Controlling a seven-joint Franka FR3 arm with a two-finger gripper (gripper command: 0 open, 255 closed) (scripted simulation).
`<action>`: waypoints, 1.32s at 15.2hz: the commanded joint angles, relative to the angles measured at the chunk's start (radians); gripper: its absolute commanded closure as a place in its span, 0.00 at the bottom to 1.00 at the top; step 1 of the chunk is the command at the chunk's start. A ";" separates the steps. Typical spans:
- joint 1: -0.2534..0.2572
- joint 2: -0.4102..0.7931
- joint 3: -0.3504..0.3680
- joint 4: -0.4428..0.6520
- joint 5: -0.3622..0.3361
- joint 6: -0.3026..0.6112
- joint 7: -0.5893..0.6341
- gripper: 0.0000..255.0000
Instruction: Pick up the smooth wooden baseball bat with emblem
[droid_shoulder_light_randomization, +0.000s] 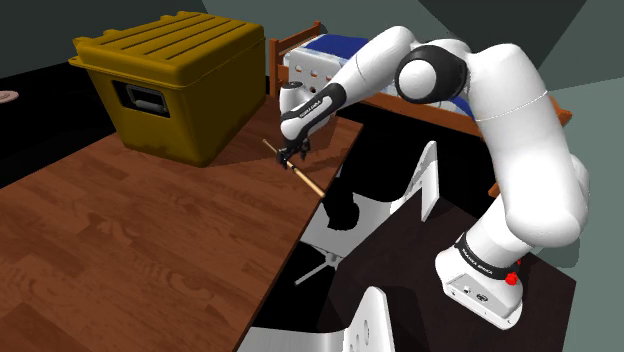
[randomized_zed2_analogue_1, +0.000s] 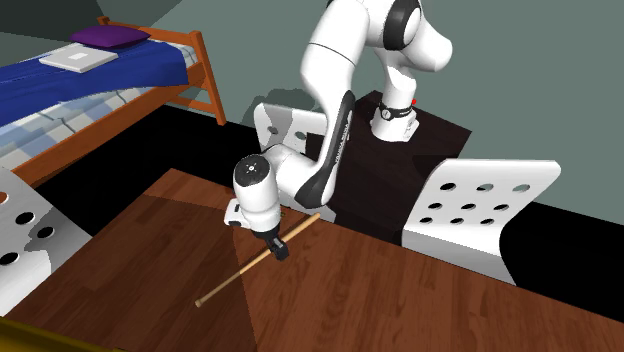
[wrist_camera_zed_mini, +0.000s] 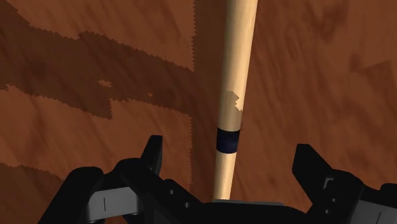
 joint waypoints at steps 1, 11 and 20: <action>0.001 0.028 -0.001 0.013 -0.001 0.015 0.002 0.00; 0.001 0.051 -0.002 0.021 -0.002 0.031 0.003 1.00; 0.000 -0.021 0.001 -0.007 0.001 -0.014 0.000 1.00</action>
